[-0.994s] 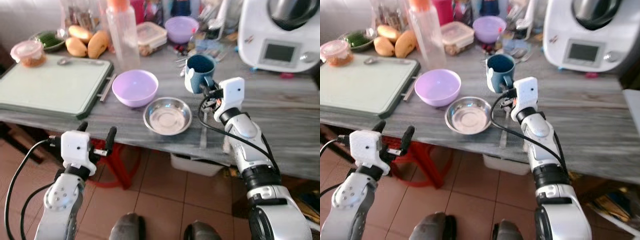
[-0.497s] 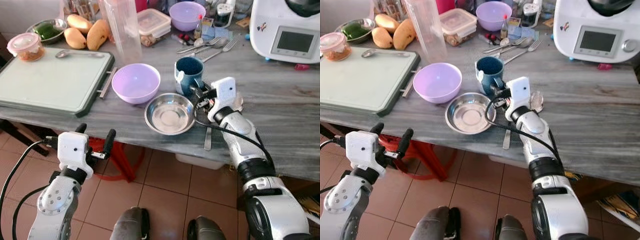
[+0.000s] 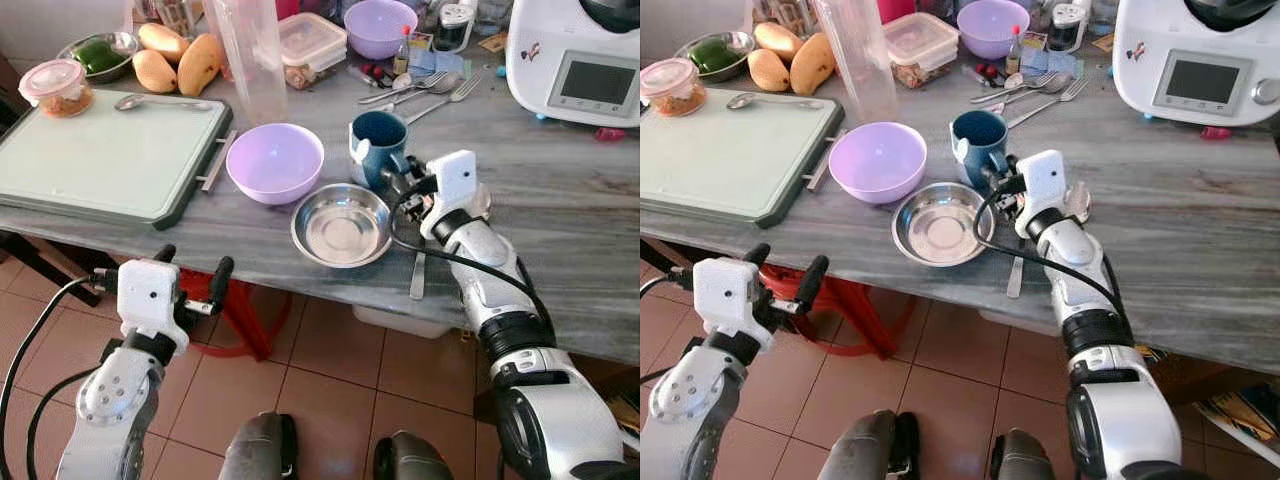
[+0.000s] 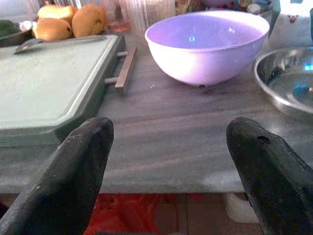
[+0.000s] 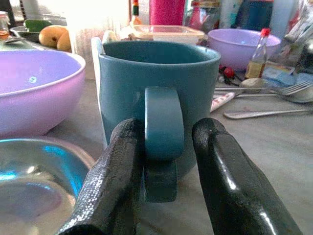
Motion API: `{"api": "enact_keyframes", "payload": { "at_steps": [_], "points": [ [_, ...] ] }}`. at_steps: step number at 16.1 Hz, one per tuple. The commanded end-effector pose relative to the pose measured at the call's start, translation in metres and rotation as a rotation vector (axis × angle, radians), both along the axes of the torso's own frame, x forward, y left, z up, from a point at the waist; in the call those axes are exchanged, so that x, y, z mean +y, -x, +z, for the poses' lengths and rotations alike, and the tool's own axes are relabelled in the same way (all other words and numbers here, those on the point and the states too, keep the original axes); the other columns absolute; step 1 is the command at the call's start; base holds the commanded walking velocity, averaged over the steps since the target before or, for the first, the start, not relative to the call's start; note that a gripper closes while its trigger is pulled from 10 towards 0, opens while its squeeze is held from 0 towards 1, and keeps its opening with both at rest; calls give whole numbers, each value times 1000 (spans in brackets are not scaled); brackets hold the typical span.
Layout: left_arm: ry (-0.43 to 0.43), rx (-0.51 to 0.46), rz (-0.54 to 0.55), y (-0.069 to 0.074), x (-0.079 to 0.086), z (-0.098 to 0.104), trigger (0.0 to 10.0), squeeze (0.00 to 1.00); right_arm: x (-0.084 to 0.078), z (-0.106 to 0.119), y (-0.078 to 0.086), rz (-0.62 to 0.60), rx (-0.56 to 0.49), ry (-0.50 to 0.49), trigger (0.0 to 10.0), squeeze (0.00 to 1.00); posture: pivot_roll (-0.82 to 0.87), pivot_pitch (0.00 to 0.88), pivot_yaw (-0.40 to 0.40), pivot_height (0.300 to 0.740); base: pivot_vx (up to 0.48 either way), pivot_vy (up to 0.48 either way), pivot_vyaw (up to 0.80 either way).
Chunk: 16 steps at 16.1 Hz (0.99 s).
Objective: Setting the table
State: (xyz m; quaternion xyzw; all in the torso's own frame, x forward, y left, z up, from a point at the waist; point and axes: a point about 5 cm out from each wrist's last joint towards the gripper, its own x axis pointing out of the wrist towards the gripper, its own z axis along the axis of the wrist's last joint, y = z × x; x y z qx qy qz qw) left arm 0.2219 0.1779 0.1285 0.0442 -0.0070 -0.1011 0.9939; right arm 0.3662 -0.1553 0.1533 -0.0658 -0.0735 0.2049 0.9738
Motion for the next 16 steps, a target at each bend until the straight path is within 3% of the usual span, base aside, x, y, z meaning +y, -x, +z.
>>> {"api": "enact_keyframes", "payload": {
  "at_steps": [1, 10, 13, 16],
  "points": [
    [0, 13, 8, -1, 1, -3, 10000, 0, 1, 11, -4, 5, -40, 6, 10000, 1000, 126, 141, 69, 719, 0, 0, 0],
    [23, -21, 9, -16, -6, -4, 10000, 0, -2, 18, 1, -8, -101, 4, 10000, 1000, 99, 80, 49, 719, 0, 0, 0],
    [33, -34, 35, -26, -8, -5, 10000, 0, -4, 25, 12, -47, -164, -27, 10000, 1000, 75, 38, 36, 719, 0, 0, 0],
    [21, -46, 174, -38, -4, -10, 10000, 0, -6, 33, 35, -115, -240, -44, 10000, 1000, 40, 0, 12, 719, 0, 0, 0]
  ]
}}
